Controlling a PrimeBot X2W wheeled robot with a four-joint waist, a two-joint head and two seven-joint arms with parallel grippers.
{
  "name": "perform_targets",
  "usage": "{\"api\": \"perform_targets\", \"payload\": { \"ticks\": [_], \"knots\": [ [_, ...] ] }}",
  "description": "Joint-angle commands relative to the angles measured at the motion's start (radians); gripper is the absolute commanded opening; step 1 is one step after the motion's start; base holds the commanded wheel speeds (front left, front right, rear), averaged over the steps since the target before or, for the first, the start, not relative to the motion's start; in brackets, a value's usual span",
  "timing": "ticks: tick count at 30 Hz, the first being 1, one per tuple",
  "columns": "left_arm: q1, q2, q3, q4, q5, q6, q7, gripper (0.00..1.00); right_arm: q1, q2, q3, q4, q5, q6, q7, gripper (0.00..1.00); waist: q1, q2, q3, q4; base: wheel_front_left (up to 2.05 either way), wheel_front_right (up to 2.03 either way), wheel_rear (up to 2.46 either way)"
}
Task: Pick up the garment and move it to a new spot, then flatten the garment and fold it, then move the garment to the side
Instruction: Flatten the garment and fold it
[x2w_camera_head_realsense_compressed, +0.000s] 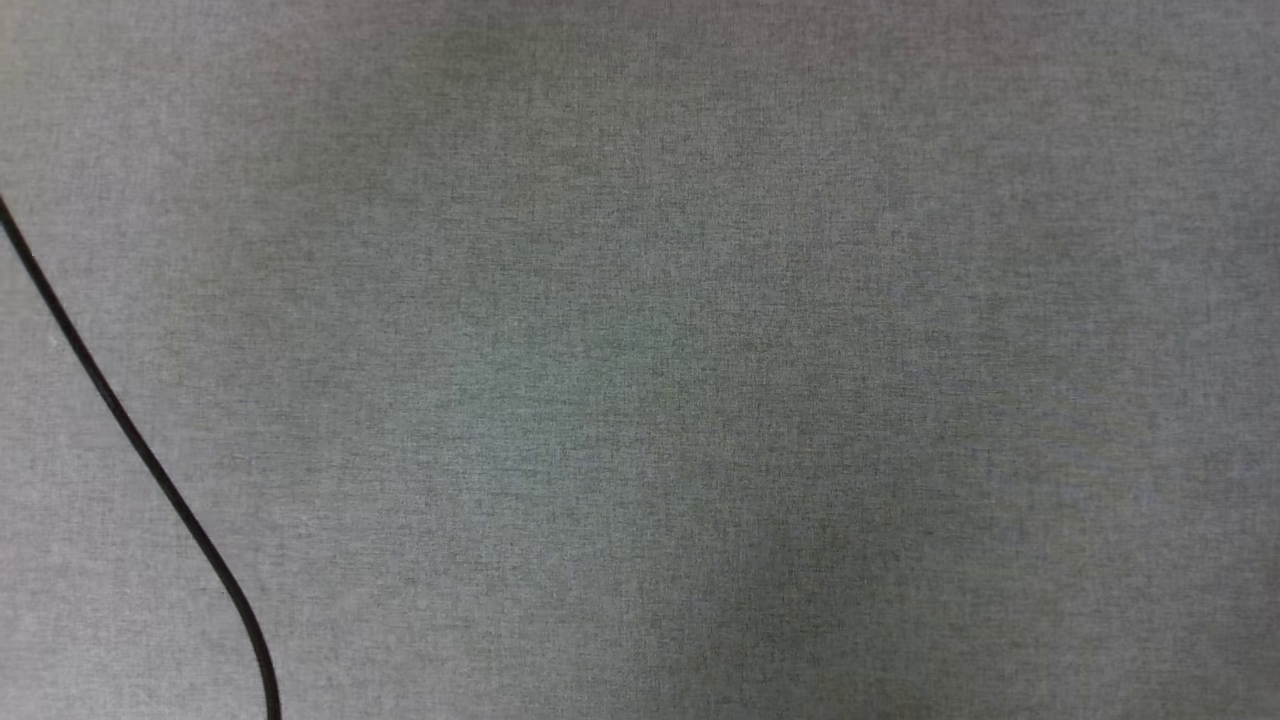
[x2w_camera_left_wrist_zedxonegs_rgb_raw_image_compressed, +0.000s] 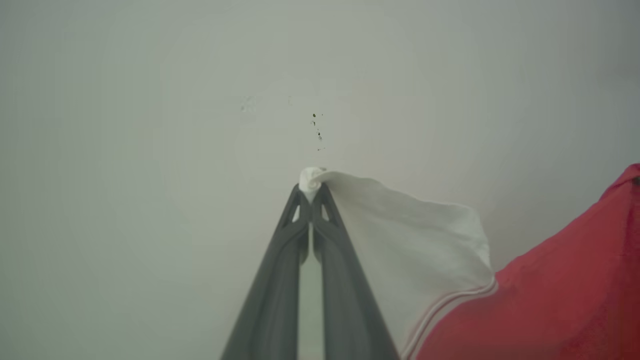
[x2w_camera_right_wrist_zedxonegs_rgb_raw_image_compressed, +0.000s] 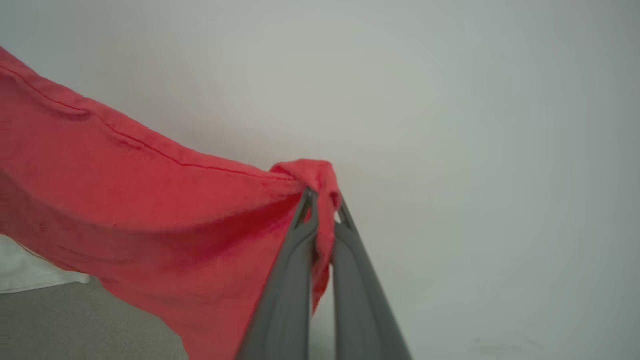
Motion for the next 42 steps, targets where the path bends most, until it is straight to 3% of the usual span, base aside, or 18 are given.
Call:
{"api": "perform_targets", "payload": {
  "ticks": [1, 11, 20, 25, 33, 42],
  "knots": [
    [0.027, -0.005, -0.005, 0.026, -0.008, -0.007, -0.023, 0.00, 0.025, 0.013, 0.025, 0.022, 0.021, -0.001, -0.024, 0.00, -0.0001, 0.0000, 0.004, -0.002, 0.00, 0.00, 0.00],
    [0.287, -0.014, -0.060, 0.103, -0.065, -0.035, -0.130, 0.00, 0.240, 0.060, 0.141, 0.112, 0.151, -0.001, -0.179, 0.00, -0.0001, 0.0000, -0.047, -0.025, 0.00, 0.00, 0.00],
    [0.616, 0.021, -0.082, 0.041, -0.117, -0.020, -0.201, 0.00, 0.481, 0.045, 0.267, 0.082, 0.234, -0.001, -0.273, 0.00, -0.0001, 0.0000, -0.134, -0.035, 0.00, 0.00, 0.00],
    [0.858, 0.040, -0.103, -0.063, -0.134, 0.041, -0.217, 0.00, 0.643, 0.019, 0.326, 0.050, 0.278, -0.001, -0.327, 0.00, -0.0001, 0.0000, -0.213, -0.031, 0.00, 0.00, 0.00],
    [1.273, 0.126, -0.103, -0.298, -0.199, 0.169, -0.228, 0.00, 0.893, -0.063, 0.421, -0.015, 0.335, -0.001, -0.373, 0.00, -0.0001, 0.0000, -0.343, -0.032, 0.00, 0.00, 0.00],
    [1.668, 0.215, -0.100, -0.557, -0.277, 0.309, -0.232, 0.00, 1.141, -0.169, 0.445, -0.093, 0.392, -0.001, -0.416, 0.00, -0.0001, 0.0000, -0.455, -0.017, 0.00, 0.00, 0.00]
  ]
}}
